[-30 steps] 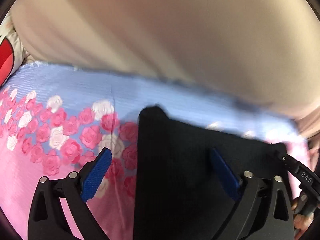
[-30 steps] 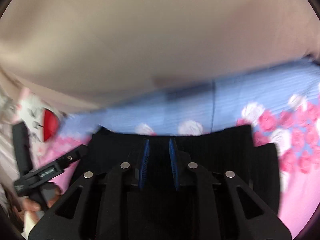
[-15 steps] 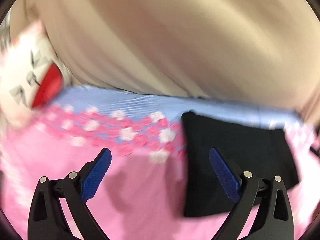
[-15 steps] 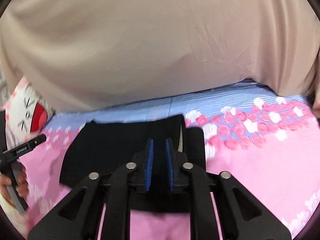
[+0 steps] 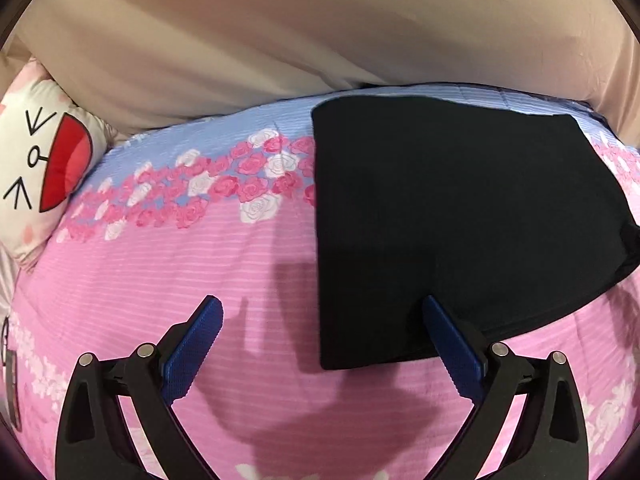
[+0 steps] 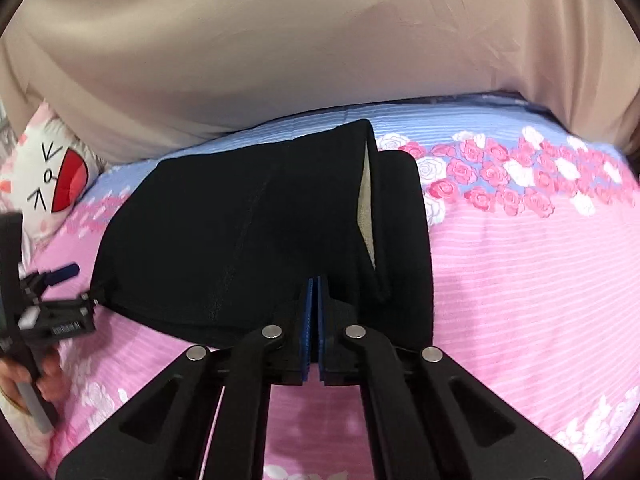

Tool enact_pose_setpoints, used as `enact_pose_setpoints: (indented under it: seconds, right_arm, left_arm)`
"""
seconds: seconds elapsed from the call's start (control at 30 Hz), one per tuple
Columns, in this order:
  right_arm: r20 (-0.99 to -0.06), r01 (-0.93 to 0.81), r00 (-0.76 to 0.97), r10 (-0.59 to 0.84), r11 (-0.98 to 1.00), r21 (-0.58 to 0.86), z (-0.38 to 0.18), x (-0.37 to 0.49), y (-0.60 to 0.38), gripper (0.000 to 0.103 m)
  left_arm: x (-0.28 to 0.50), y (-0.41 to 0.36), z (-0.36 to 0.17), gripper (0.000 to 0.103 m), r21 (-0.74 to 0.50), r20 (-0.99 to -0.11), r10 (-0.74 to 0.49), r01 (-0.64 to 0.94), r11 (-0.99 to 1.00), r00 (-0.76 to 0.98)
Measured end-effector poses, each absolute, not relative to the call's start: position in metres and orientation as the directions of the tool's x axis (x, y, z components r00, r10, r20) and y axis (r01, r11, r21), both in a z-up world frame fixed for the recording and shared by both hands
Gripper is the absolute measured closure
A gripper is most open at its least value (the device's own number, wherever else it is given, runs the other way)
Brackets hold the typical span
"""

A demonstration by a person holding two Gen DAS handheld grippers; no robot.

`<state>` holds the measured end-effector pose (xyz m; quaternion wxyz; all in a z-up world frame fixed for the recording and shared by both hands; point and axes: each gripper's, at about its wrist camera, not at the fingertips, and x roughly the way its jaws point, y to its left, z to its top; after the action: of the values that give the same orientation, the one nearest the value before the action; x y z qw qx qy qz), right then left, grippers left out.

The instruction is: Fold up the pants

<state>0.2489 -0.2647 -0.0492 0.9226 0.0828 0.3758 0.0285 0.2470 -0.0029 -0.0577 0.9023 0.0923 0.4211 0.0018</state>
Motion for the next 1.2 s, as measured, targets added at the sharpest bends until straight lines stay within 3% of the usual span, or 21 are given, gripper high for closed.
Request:
enact_pose_setpoints:
  seconds: [0.13,0.2,0.5,0.53,0.6,0.63,0.8,1.2]
  right_arm:
    - [-0.649,0.043,0.748,0.137,0.966,0.254,-0.037,0.217,-0.274,0.088]
    - [-0.632,0.066,0.763,0.138,0.955,0.288,-0.036,0.197,-0.281,0.076]
    - [-0.662,0.125,0.745,0.077,0.960,0.252,-0.035,0.129,-0.269,0.072]
    - [-0.661,0.119,0.746,0.075,0.963,0.244,-0.031,0.126,-0.262,0.065]
    - [-0.641,0.117,0.765,0.060,0.966,0.230,-0.022,0.118,-0.248,0.021]
    - [-0.611,0.114,0.790,0.041,0.971,0.212,-0.014,0.112,-0.239,0.017]
    - [-0.577,0.141,0.814,-0.068,0.987,0.083,0.005,0.105,-0.211,0.013]
    - [-0.547,0.173,0.834,-0.070,0.975,0.139,0.023,0.093,-0.201,0.009]
  left_arm:
    - [0.222,-0.002,-0.036,0.005,0.203,-0.702,0.089,0.078,0.976,0.707]
    - [0.207,-0.001,-0.028,0.005,0.203,-0.693,0.073,0.097,0.974,0.718]
    - [0.147,-0.005,-0.022,0.005,0.176,-0.699,0.040,0.118,0.977,0.714]
    - [0.141,-0.011,-0.019,0.005,0.187,-0.689,0.053,0.106,0.977,0.723]
    - [0.135,-0.019,-0.012,0.005,0.167,-0.684,0.031,0.115,0.979,0.729]
    - [0.131,-0.023,-0.007,0.005,0.151,-0.685,0.017,0.120,0.981,0.728]
    - [0.118,-0.033,0.009,0.005,0.098,-0.685,-0.008,0.103,0.990,0.729]
    - [0.099,-0.038,0.023,0.005,0.096,-0.666,-0.002,0.089,0.991,0.746]
